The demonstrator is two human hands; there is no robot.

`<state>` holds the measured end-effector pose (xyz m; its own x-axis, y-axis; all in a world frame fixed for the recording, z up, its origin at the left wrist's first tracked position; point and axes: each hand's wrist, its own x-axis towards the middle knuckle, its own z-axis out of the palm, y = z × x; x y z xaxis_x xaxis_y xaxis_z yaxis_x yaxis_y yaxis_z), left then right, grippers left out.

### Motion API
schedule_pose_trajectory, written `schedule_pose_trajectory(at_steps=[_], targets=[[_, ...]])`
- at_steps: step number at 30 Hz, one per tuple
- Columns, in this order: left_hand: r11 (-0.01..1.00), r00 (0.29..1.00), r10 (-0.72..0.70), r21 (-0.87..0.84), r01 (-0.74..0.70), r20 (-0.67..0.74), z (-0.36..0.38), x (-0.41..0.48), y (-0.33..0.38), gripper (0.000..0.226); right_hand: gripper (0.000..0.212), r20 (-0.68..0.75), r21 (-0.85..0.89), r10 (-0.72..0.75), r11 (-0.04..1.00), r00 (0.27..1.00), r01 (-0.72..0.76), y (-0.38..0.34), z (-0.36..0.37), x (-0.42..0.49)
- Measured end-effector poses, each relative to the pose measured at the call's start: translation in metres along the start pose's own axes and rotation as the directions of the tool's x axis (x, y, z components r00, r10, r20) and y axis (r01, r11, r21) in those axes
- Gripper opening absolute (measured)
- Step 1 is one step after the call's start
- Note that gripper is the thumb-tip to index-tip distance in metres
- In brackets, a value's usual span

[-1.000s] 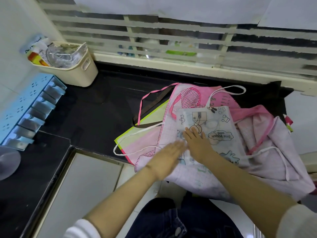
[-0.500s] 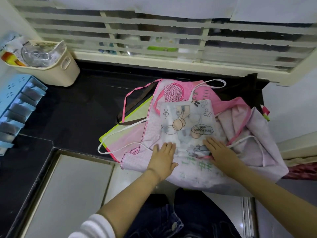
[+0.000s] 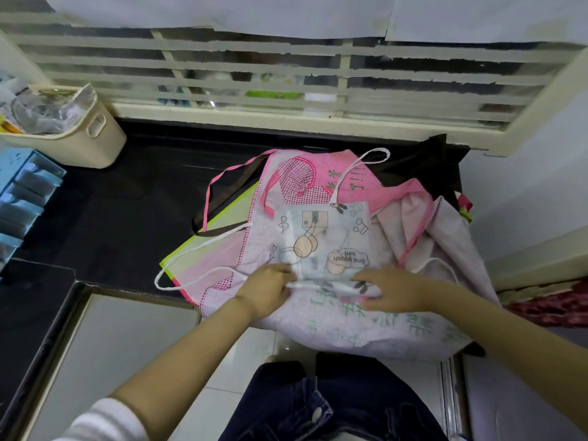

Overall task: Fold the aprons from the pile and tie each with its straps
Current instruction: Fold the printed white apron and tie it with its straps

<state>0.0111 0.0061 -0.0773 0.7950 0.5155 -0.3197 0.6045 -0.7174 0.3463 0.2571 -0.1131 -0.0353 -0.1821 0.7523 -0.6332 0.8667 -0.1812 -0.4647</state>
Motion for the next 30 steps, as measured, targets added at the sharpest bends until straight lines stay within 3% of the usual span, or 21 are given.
schedule_pose_trajectory(at_steps=[2, 4, 7, 10, 12, 15, 18, 23, 25, 27, 28, 30], targets=[[1.000, 1.000, -0.009, 0.008, 0.008, 0.029, -0.002, -0.002, -0.003, 0.024, 0.069, 0.008, 0.115, -0.028, 0.993, 1.000, 0.027, -0.011, -0.001, -0.010], [0.999, 0.999, -0.034, 0.033, 0.033, 0.026, -0.006, 0.002, -0.002, 0.019, 0.066, -0.165, 0.160, -0.026, 0.986, 0.986, 0.053, -0.025, 0.002, -0.011], [0.998, 0.997, -0.061, 0.030, 0.060, 0.051, -0.013, 0.009, 0.001, 0.026, 0.053, -0.360, -0.013, -0.051, 0.999, 0.932, 0.050, -0.041, 0.008, 0.001], [0.998, 0.995, -0.068, -0.004, 0.068, 0.079, -0.019, 0.010, -0.003, 0.030, 0.044, -0.344, -0.193, -0.010, 0.979, 0.939, -0.061, -0.031, 0.010, 0.019], [0.994, 0.991, -0.082, -0.069, 0.090, 0.105, -0.020, 0.007, -0.005, 0.028, 0.039, -0.291, -0.194, 0.051, 0.975, 0.955, -0.111, -0.015, 0.005, 0.025], [0.971, 0.993, -0.053, -0.226, 0.077, 0.108, -0.015, -0.002, -0.010, 0.022, 0.048, -0.166, 0.013, 0.104, 0.995, 0.981, -0.103, 0.009, 0.000, 0.026], [0.973, 0.999, -0.034, -0.228, 0.036, 0.010, -0.003, -0.008, -0.025, 0.013, 0.053, -0.125, 0.132, 0.057, 0.990, 0.990, -0.040, 0.020, -0.004, 0.028], [0.854, 0.981, -0.180, -0.505, 0.123, -0.066, -0.010, -0.015, -0.029, 0.007, 0.024, -0.125, 0.208, 0.124, 0.973, 0.984, -0.097, 0.026, -0.030, 0.039], [0.785, 0.957, -0.273, -0.599, 0.161, -0.101, -0.015, -0.010, -0.028, 0.017, 0.033, -0.075, 0.410, 0.209, 0.898, 0.975, -0.161, 0.030, -0.045, 0.037], [0.744, 0.929, -0.356, -0.632, 0.217, -0.100, -0.018, -0.001, -0.028, 0.010, 0.038, -0.053, 0.612, 0.216, 0.779, 0.975, -0.139, 0.036, -0.052, 0.034], [0.722, 0.918, -0.386, -0.648, 0.242, -0.087, -0.017, 0.003, -0.029, 0.004, 0.040, -0.043, 0.676, 0.186, 0.729, 0.982, -0.109, 0.040, -0.053, 0.032], [0.663, 0.898, -0.436, -0.696, 0.277, -0.059, -0.014, 0.011, -0.030, 0.015, 0.036, -0.005, 0.758, 0.185, 0.642, 0.983, -0.117, 0.048, -0.049, 0.033]])
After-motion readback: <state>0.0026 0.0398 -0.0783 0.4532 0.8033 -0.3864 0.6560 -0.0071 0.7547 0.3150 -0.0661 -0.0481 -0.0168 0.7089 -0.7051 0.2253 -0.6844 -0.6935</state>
